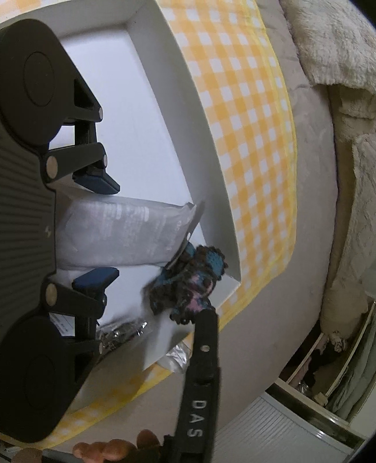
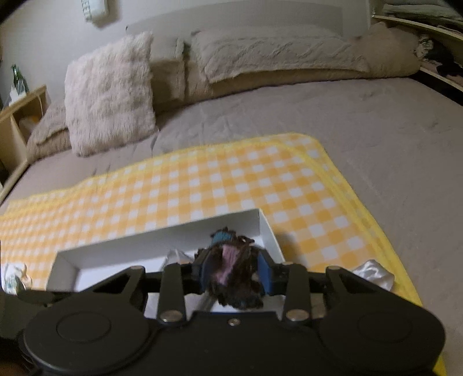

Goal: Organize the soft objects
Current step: 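Open the left tool to drop the grey packet while the right tool releases the flower in the box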

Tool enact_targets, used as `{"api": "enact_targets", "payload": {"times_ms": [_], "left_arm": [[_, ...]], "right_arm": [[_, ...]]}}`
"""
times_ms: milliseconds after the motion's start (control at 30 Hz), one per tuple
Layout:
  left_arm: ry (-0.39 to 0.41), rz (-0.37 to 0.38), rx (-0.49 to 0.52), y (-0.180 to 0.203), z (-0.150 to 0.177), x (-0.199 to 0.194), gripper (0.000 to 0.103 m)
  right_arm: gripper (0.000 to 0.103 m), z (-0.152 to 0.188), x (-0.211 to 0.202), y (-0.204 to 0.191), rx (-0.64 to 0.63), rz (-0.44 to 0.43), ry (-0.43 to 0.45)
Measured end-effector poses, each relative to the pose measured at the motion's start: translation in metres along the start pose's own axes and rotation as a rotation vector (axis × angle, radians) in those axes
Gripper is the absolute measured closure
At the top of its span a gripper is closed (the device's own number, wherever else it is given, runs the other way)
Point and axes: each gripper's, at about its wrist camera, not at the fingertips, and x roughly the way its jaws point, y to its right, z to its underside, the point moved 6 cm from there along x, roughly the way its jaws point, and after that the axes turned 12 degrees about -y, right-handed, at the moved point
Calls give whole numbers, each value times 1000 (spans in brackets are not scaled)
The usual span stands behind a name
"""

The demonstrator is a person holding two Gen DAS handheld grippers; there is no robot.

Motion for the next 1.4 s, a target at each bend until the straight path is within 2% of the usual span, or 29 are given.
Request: {"api": "enact_targets", "payload": {"times_ms": [167, 233, 367, 533, 600, 1033, 1400], "left_arm": [[-33, -18, 12, -3, 4, -2, 48], [-65, -30, 26, -3, 7, 0, 48], [-107, -42, 55, -3, 12, 2, 51], [-103, -44, 42, -4, 11, 3, 55], [-94, -52, 32, -4, 10, 3, 55], [-7, -36, -82, -12, 1, -4, 56], [-11, -31, -85, -11, 2, -7, 55]], "right_arm": [[66, 9, 10, -12, -90, 24, -91], [71, 13, 10, -16, -117, 15, -126], [75, 27, 4, -26, -206, -69, -209], [76, 66, 3, -50, -346, -221, -357], [78, 81, 5, -61, -390, -251, -401], [77, 101, -4, -87, -470, -334, -403], [77, 104, -8, -98, -521, -376, -394]]}}
